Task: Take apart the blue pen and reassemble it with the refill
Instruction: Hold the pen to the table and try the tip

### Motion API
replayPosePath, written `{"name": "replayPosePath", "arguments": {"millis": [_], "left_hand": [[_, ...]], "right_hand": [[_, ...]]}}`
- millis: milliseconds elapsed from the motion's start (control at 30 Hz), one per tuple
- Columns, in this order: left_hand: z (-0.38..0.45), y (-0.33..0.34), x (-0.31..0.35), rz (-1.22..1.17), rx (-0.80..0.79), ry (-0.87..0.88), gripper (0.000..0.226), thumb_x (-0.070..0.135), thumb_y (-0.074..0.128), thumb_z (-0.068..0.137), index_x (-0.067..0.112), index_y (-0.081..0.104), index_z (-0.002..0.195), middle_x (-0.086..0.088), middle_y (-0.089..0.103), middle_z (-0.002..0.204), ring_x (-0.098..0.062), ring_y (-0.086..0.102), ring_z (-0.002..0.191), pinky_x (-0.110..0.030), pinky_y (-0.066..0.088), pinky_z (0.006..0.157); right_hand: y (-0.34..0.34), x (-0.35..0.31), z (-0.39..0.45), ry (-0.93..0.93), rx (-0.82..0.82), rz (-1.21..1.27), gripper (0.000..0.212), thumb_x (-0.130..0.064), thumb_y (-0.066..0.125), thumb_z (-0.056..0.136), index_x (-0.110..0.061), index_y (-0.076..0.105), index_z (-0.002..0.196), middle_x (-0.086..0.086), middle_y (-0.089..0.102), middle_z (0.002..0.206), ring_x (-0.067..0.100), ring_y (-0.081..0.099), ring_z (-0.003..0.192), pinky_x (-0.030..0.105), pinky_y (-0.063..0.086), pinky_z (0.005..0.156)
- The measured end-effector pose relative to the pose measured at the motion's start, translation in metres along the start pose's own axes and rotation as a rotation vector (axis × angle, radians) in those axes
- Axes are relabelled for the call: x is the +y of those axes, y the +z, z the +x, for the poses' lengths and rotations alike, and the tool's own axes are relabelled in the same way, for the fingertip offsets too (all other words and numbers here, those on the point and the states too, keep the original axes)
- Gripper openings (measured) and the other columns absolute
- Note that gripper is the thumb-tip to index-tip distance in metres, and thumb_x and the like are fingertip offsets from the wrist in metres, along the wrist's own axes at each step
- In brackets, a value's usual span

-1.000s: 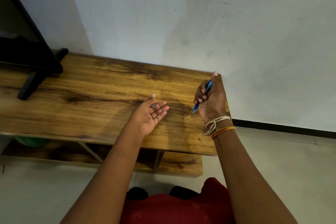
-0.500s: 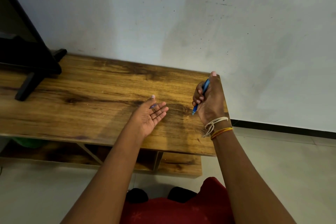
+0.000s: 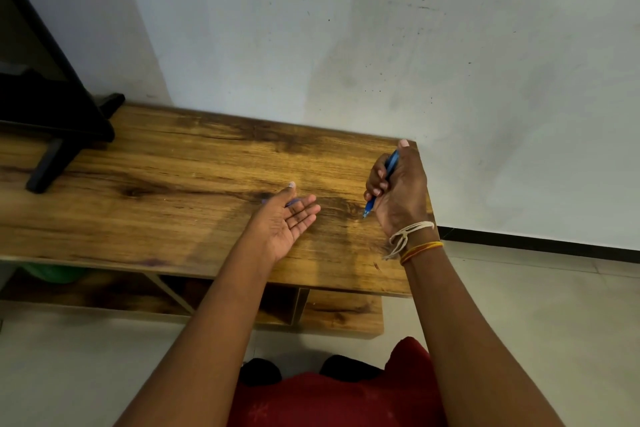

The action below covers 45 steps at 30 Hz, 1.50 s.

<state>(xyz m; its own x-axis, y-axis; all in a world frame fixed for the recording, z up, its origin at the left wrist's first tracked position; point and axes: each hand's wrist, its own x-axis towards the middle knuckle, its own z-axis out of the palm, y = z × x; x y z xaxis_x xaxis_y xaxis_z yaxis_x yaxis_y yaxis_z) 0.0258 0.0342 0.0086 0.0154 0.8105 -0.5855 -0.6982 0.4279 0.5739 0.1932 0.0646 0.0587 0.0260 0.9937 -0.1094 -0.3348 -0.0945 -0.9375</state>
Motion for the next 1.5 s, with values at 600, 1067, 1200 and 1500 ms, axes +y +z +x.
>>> {"name": "replayPosePath", "arguments": {"millis": [600,1067,1200,1500], "left_hand": [[0.0,0.009,-0.012,0.189,-0.035,-0.101,0.043,0.039,0.049,0.097,0.003,0.05,0.121,-0.021,0.07,0.095,-0.033,0.069,0.086,-0.037,0.053,0.073],[-0.01,0.029,-0.03,0.214,-0.11,-0.237,0.059,0.052,0.041,0.096,0.002,0.049,0.126,-0.028,0.066,0.113,-0.04,0.065,0.104,-0.043,0.052,0.086],[-0.012,0.03,-0.028,0.163,-0.136,-0.252,0.063,0.054,0.039,0.096,0.001,0.048,0.128,-0.028,0.065,0.116,-0.041,0.063,0.107,-0.042,0.051,0.086],[-0.013,0.026,-0.023,0.116,-0.161,-0.25,0.064,0.054,0.037,0.096,0.001,0.047,0.13,-0.027,0.065,0.117,-0.04,0.063,0.107,-0.041,0.051,0.086]], "right_hand": [[-0.005,-0.004,-0.003,-0.025,0.01,0.033,0.055,-0.046,0.028,0.098,-0.014,0.04,0.055,-0.005,0.028,0.044,0.016,0.022,0.049,0.03,0.023,0.052],[-0.001,-0.005,-0.006,-0.024,-0.031,0.09,0.053,-0.045,0.028,0.098,-0.011,0.038,0.058,-0.002,0.027,0.046,0.018,0.02,0.052,0.031,0.022,0.053],[-0.001,-0.005,-0.008,-0.003,-0.035,0.14,0.054,-0.048,0.028,0.097,-0.011,0.039,0.059,-0.001,0.026,0.048,0.018,0.019,0.053,0.032,0.021,0.055],[0.003,-0.003,-0.007,0.027,-0.034,0.158,0.055,-0.047,0.026,0.097,-0.01,0.038,0.059,-0.002,0.026,0.046,0.019,0.018,0.053,0.031,0.02,0.055]]}}
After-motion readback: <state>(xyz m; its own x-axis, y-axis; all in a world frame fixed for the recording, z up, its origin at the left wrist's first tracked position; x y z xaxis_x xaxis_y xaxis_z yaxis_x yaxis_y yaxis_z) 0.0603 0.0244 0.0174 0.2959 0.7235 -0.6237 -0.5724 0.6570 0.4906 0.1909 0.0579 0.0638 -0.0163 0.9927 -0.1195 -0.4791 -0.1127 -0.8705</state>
